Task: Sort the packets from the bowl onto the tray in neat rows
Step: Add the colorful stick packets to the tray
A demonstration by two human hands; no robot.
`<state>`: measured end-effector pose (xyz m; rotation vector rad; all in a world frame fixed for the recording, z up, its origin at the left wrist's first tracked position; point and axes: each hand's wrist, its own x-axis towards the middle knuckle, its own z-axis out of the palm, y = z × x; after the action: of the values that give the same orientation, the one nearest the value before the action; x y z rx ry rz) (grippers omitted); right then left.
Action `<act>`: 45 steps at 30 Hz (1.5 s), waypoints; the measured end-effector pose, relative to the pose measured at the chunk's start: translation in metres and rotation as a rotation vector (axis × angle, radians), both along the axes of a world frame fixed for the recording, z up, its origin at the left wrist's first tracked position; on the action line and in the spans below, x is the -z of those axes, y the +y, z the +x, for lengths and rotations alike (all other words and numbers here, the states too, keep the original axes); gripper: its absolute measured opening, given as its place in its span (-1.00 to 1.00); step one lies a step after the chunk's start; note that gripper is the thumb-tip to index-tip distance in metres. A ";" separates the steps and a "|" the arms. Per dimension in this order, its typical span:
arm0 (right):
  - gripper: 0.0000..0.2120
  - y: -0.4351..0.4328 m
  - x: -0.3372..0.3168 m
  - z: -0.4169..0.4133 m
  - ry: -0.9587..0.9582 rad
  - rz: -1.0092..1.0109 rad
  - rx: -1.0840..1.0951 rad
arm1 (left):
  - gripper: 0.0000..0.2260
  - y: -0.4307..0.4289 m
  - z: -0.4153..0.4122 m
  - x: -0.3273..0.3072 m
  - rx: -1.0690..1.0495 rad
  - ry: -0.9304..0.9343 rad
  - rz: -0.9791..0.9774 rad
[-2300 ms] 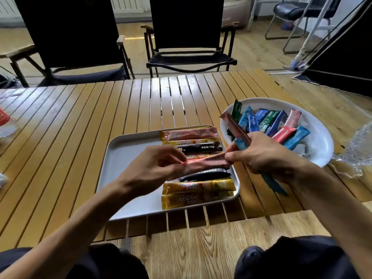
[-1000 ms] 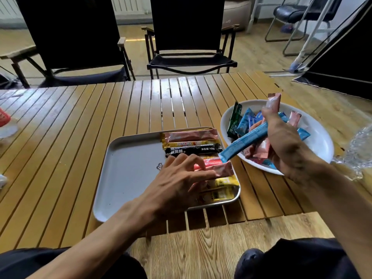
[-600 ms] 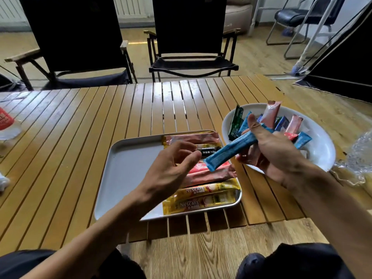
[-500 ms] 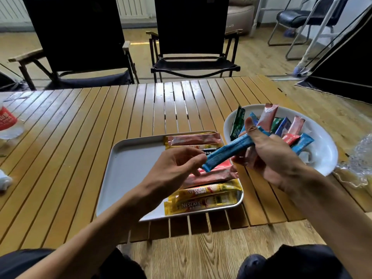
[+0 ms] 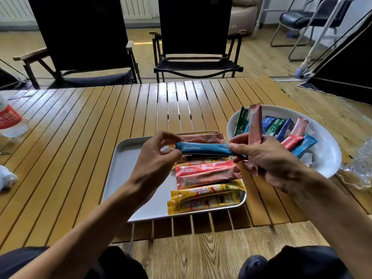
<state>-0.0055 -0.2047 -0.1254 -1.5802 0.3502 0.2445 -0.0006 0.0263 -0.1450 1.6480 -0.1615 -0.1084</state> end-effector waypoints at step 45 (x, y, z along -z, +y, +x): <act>-0.80 -0.009 -0.008 0.012 -0.114 -0.134 0.216 | -0.75 -0.027 0.020 0.028 0.152 -0.640 0.767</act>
<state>0.0064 -0.2136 -0.1172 -1.6648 0.4521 -0.0371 0.0190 -0.0005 -0.1728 2.3907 -0.8123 0.2843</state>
